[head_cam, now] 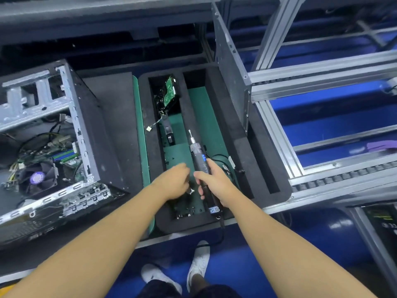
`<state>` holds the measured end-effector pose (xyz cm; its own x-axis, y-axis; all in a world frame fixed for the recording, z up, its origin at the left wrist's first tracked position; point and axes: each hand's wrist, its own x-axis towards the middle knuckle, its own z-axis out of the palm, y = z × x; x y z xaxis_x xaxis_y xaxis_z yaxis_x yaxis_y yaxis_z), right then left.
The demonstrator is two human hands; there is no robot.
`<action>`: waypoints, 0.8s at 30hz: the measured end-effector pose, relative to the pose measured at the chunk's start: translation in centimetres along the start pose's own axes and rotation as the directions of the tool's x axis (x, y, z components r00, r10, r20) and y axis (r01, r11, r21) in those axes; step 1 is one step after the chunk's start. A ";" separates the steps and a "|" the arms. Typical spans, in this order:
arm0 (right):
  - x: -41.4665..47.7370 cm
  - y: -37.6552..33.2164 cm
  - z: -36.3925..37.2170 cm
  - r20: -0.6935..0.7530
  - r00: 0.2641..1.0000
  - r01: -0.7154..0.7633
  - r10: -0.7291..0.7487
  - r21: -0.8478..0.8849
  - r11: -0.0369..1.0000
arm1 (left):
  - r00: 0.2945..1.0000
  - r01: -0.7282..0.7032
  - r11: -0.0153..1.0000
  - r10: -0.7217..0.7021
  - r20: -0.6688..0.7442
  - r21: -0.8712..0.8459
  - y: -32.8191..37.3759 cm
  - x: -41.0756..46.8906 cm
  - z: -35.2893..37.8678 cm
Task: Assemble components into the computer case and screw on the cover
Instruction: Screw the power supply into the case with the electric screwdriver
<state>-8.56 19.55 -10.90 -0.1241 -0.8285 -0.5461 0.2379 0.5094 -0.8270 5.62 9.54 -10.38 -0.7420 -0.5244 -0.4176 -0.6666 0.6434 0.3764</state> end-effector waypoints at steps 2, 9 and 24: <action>-0.1 -0.1 -0.2 -0.004 1.000 -0.008 0.008 0.008 1.000 | 0.986 0.029 0.971 -0.067 -0.152 -0.239 -1.0 -0.9 -2.0; -0.1 -3.2 0.6 0.066 0.998 0.013 -0.011 -0.037 0.999 | 0.900 -0.139 0.327 -0.352 -0.257 -0.935 -1.7 -4.1 -4.5; -1.3 -4.5 1.0 0.340 0.939 0.040 0.059 -0.276 0.960 | 0.846 -0.221 -0.287 -0.532 -0.037 -0.932 -3.1 -2.6 -3.9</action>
<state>-8.51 18.10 -6.35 0.2248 -0.8268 -0.5156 -0.0423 0.5203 -0.8529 9.38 6.72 -7.25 -0.2760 -0.8068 -0.5225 0.2890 -0.5881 0.7554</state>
